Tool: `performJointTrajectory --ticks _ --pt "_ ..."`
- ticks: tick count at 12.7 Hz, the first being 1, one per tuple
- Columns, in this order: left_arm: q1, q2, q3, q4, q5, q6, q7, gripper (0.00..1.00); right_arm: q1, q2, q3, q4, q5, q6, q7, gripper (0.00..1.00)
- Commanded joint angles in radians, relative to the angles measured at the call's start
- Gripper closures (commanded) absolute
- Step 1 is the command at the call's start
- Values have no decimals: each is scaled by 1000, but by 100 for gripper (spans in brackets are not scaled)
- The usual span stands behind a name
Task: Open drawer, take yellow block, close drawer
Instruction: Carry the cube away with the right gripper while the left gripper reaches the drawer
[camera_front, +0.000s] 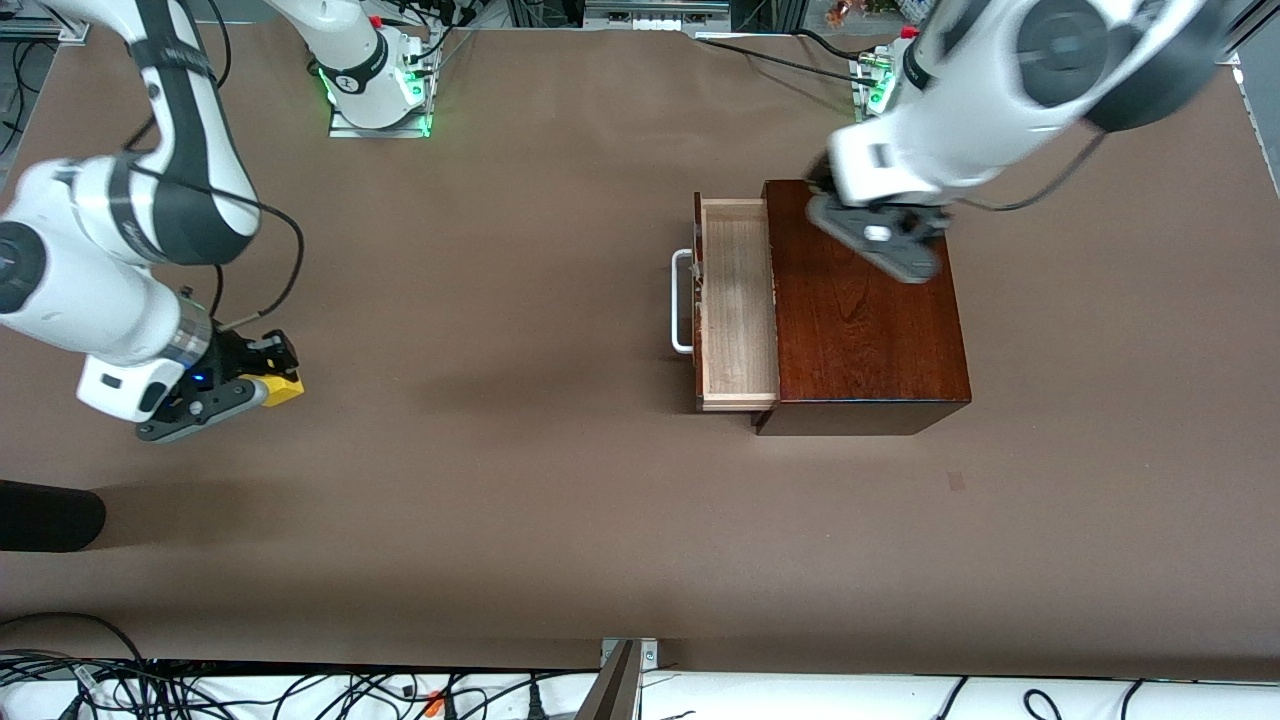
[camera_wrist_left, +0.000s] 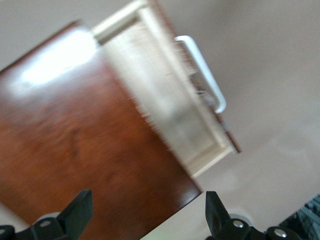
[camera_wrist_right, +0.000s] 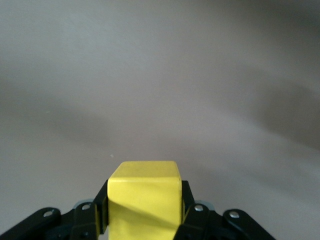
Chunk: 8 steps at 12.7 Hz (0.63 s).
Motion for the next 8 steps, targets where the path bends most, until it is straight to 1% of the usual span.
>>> performJointTrajectory --ticks 1,2,4,6,8 --pt "-25 172 -89 156 -14 31 65 0 -20 -36 10 -174 20 202 9 100" --pt "-58 207 -91 156 -10 74 74 0 -19 -19 10 -206 22 269 11 100" --pt "-134 264 -90 156 -3 179 157 0 -19 29 14 -231 25 340 50 100" --pt "-183 310 -90 147 38 282 265 0 -17 66 20 -231 23 359 153 100" --pt "-210 373 -90 147 92 339 464 0 -17 90 21 -231 25 370 195 100"
